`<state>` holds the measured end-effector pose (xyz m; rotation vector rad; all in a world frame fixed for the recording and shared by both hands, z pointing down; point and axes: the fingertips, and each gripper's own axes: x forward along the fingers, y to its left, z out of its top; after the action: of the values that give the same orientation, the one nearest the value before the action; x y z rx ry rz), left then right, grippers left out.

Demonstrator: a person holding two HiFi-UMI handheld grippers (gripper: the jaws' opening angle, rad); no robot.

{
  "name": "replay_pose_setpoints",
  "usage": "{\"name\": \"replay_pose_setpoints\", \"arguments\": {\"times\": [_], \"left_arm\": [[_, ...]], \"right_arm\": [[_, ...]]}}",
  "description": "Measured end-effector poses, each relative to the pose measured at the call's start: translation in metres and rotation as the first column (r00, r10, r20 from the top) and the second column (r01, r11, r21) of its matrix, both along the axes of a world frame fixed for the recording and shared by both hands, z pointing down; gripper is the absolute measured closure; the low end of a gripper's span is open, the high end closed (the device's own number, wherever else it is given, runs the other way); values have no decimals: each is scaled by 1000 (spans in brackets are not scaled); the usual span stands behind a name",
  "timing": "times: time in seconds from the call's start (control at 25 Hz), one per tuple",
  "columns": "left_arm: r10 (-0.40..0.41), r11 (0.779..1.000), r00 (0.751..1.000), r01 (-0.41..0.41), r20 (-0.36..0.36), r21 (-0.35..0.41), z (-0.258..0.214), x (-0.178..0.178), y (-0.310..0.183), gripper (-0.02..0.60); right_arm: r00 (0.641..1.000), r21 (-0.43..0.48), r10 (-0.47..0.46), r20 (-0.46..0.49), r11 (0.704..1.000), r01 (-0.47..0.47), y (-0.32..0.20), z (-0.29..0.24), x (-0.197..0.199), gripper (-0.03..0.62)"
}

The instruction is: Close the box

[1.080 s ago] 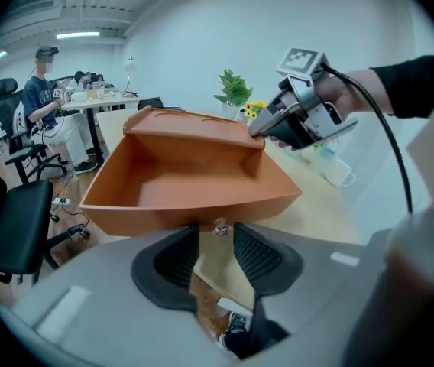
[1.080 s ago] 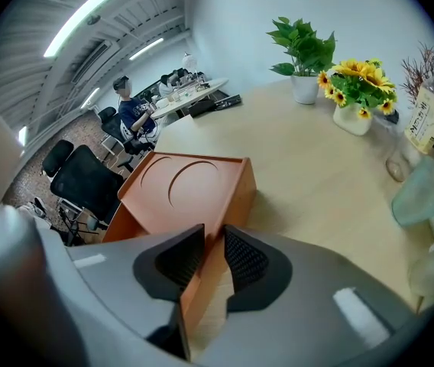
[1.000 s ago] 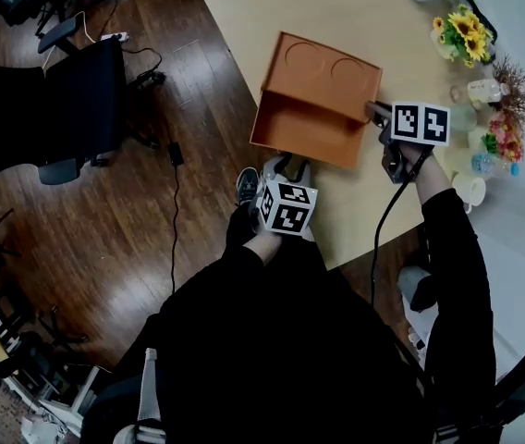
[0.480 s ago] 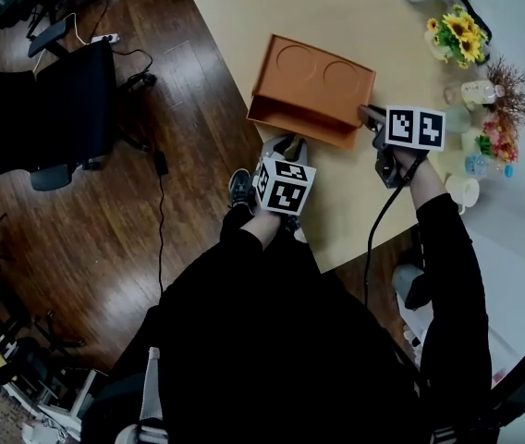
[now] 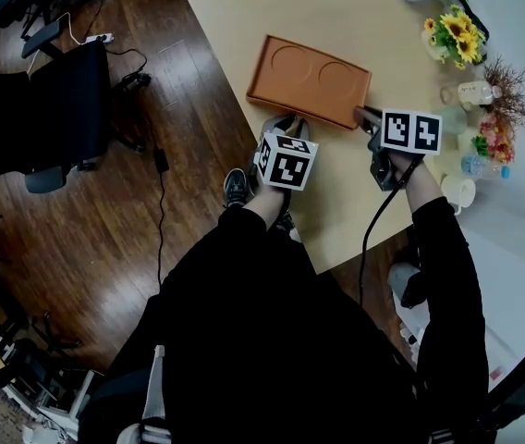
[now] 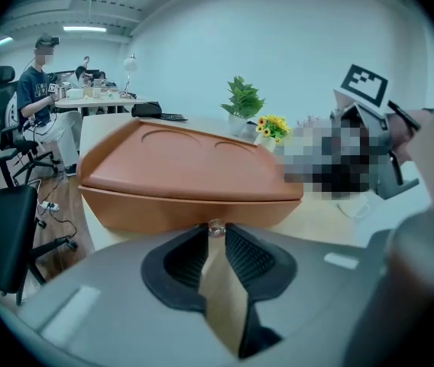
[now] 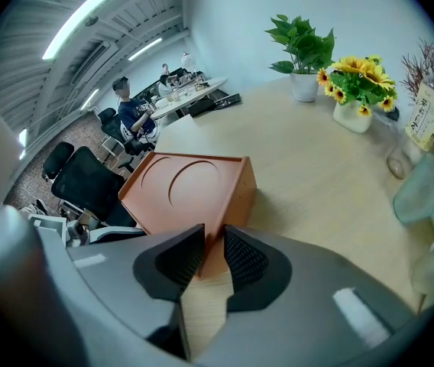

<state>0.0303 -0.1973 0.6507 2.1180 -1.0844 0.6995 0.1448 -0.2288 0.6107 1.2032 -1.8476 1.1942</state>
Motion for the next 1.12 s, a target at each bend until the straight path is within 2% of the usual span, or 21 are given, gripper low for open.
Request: {"name": "replay_pose_setpoints", "arguments": {"times": [0.32,0.36,0.44,0.56,0.64,0.72,0.8,0.88,1.0,1.12], "left_arm": [[9,1000,1000,-9,-8,4,2,3,-8,525],[15,1000,1000,-15,-20,-1,2,2,-6,515],[31,999,998,-32,-45,-24,-2,-4,6,407],[41,998,996,-44,-77,-40,-19,-24,33,390],[18,999,991,-23,-132,-43,-44,-36,47,391],[17,1000,982,-20,-188,-9,-82,-43,52,392],[56,996,975,-41,-214,75,-128,-43,50,393],[104,982,971,-66,-217,175,-174,-36,51,393],[188,944,959,-117,-211,308,-238,-13,70,393],[277,887,941,-174,-192,427,-292,10,114,393]], "right_arm": [[1000,19,13,22,1000,-13,-2,1,0,511],[1000,23,8,21,1000,-8,-3,1,-2,510],[1000,32,-2,21,999,1,0,0,-3,503],[999,87,33,33,996,-36,6,-9,1,476],[997,163,58,56,984,-67,16,-31,2,476],[996,266,52,73,962,-69,31,-63,-3,476],[995,374,41,88,925,-71,47,-96,-9,477],[991,449,56,125,887,-107,69,-123,-10,476],[978,528,89,188,831,-177,108,-160,-4,477],[972,615,100,211,760,-211,154,-202,-1,477]]}}
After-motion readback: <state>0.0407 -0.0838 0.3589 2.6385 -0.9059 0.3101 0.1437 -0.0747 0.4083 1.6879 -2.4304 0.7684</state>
